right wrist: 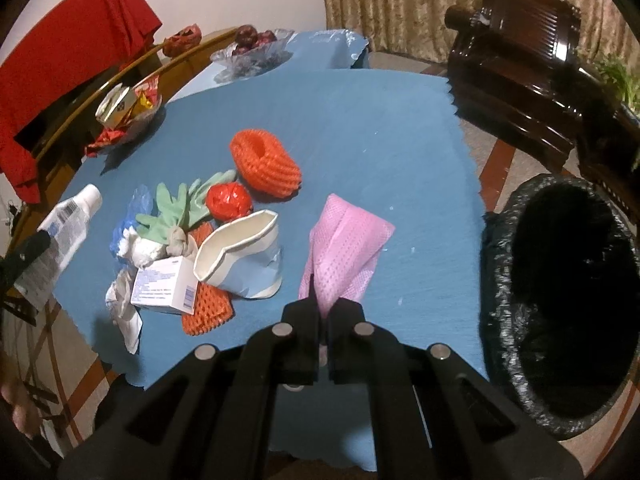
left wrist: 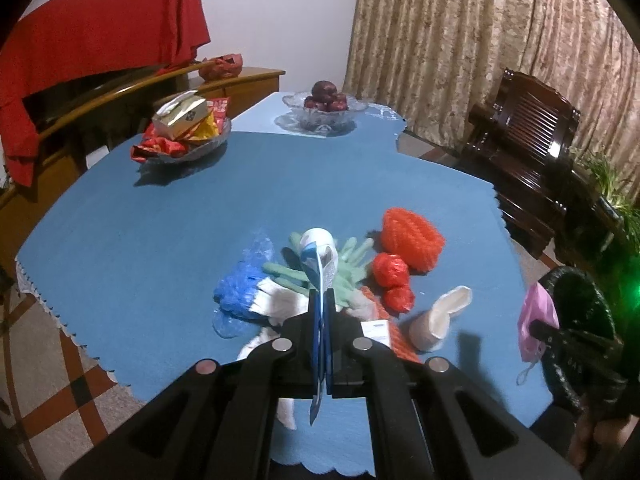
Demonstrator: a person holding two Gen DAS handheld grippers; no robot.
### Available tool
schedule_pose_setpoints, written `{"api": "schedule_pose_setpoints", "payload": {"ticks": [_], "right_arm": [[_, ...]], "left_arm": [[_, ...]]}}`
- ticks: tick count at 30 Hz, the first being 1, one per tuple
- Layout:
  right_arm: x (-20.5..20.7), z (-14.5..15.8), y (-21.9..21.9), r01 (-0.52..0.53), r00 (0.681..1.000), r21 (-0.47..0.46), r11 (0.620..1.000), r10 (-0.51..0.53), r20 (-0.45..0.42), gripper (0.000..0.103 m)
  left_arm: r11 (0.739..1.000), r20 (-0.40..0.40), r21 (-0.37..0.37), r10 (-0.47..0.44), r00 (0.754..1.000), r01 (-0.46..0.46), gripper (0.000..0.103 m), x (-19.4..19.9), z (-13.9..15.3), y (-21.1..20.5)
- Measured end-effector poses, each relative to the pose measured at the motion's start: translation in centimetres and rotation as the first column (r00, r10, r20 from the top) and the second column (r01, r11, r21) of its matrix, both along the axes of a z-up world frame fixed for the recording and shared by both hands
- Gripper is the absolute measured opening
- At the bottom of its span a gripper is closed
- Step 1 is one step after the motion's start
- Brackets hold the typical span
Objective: Collect trash
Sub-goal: 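Carry the pink mask and toothpaste tube over the black trash bin with both tools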
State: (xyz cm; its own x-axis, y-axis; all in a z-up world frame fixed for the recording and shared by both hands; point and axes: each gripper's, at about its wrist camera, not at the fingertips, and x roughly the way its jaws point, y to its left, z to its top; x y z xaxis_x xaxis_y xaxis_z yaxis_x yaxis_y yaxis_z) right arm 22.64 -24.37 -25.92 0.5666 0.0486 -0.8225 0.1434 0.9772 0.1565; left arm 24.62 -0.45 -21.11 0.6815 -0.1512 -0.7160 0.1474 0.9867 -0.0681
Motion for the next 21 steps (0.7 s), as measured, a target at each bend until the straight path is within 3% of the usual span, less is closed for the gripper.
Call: {"api": "schedule_pose_setpoints", "payload": {"ticks": [11, 21], "right_arm": [[-3.8, 4.1, -5.9, 0.062, 0.997, -0.050, 0.997, -0.059, 0.057, 0.002], [-7.5, 3.4, -14.9, 0.176, 0.984, -0.082, 0.981, -0.174, 0.036, 0.002]], "left_arm": [[0.994, 0.018, 0.004, -0.106, 0.994, 0.106, 0.002, -4.0, 2.1, -7.7], [0.966, -0.022, -0.055, -0.255, 0.967, 0.253, 0.002, -6.7, 1.0, -19.5]]}}
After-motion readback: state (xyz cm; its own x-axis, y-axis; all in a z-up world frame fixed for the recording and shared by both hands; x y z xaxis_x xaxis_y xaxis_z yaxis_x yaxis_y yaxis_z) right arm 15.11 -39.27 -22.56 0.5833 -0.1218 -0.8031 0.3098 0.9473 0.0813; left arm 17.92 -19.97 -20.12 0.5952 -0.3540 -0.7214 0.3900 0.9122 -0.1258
